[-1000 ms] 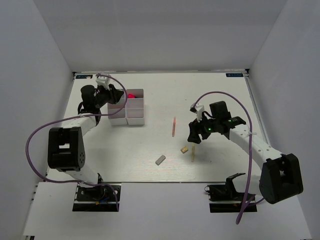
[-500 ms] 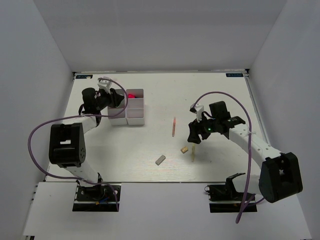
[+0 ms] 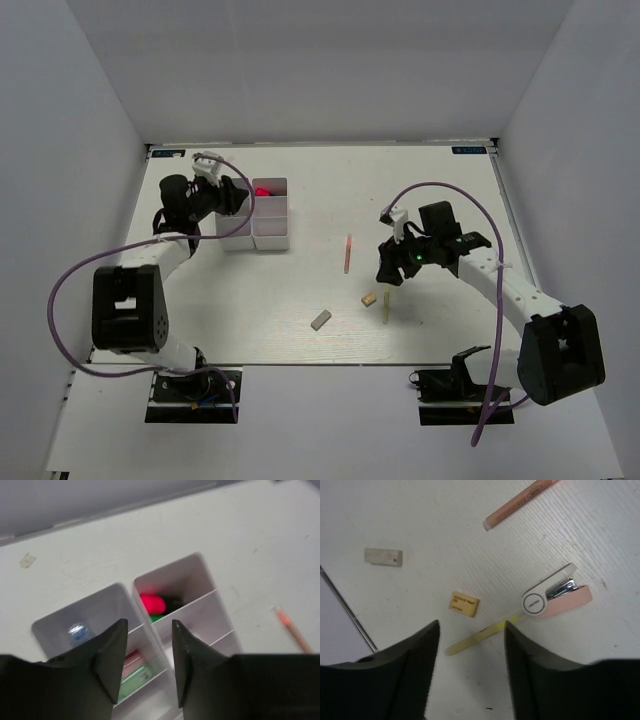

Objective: Sort the stationery into containers
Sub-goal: Place the stationery in the storage box, then pick up the stationery from the center of the board.

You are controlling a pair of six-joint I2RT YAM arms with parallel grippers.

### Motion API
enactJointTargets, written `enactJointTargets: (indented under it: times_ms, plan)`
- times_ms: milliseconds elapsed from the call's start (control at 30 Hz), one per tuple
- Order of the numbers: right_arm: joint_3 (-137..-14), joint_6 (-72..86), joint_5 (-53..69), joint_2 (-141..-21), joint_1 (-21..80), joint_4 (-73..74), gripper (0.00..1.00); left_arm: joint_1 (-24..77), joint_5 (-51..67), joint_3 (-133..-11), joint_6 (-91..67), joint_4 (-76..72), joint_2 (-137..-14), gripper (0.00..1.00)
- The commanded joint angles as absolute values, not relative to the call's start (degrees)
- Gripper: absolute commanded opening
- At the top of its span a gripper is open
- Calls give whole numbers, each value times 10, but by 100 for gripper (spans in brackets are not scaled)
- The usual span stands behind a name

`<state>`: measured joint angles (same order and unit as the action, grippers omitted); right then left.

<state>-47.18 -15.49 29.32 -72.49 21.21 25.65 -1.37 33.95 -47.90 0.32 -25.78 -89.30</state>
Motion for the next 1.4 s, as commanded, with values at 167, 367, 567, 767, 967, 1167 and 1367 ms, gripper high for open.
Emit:
enactJointTargets:
  times_ms: [167, 367, 567, 767, 967, 1167, 1367]
  plan:
    - [-497, -147, 233, -717, 208, 254, 0, 112, 230, -606, -57, 116, -732, 0]
    - [-562, -98, 102, -774, 211, 291, 68, 262, 104, -614, -70, 374, -666, 70]
    - [-614, -41, 40, -854, 217, 322, 69, 328, 28, -472, -90, 416, -548, 90]
    - [-633, 25, 29, -914, 221, 352, 61, 326, 8, -354, -89, 374, -443, 91]
    - [-649, 82, 67, -960, 232, 366, 69, 326, 21, -310, -69, 371, -382, 92]
    - [-657, 86, 86, -990, 244, 363, 78, 323, 23, -294, -71, 370, -368, 94]
    - [-658, 102, 34, -1024, 257, 348, 74, 323, 22, -293, -73, 374, -366, 94]
